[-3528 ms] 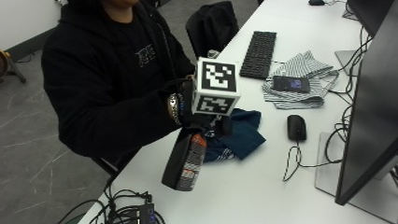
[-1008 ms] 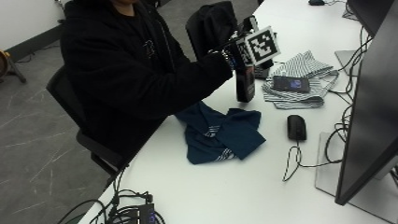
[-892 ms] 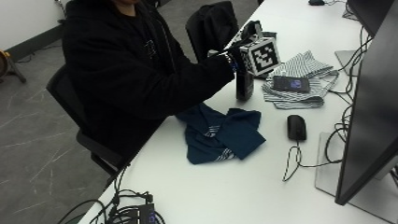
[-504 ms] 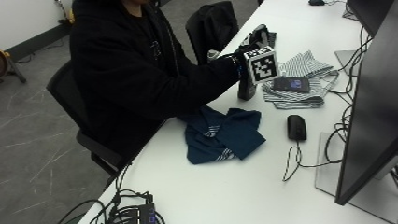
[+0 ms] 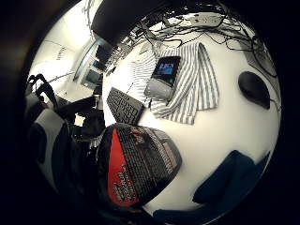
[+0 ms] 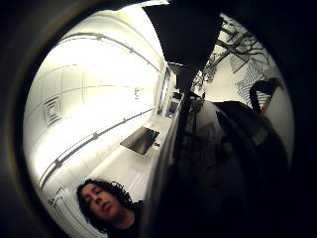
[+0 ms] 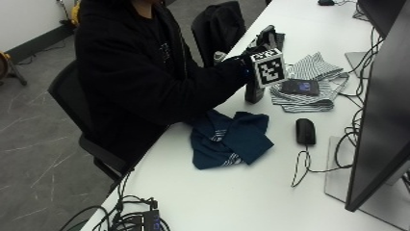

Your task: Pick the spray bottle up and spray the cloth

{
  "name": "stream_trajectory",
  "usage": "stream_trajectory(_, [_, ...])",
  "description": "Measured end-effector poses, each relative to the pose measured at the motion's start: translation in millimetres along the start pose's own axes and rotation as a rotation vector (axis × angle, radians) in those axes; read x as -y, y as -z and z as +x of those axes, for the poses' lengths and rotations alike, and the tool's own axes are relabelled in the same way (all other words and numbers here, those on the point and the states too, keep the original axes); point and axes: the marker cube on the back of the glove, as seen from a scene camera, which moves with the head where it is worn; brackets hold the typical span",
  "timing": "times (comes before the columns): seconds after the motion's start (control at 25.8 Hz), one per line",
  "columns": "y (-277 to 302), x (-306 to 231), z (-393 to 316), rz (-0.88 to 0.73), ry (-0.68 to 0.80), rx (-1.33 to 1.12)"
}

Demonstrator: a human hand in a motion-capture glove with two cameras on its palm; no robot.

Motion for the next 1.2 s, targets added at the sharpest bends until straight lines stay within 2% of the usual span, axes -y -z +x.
stream_trajectory(0.19, [4.4,-11.9,3.3,-0.070,-0.038,-0.010])
stream_trajectory(0.39, [23.9,-35.2,2.9,-0.019,-0.051,-0.126])
stream_trajectory(0.54, [49.3,-63.0,8.9,-0.025,-0.080,-0.330])
stream_trajectory(0.89, [127.2,-151.0,22.2,-0.096,-0.250,-0.914])
stream_trajectory(1.2, [152.7,-215.6,8.2,-0.123,-0.256,-1.066])
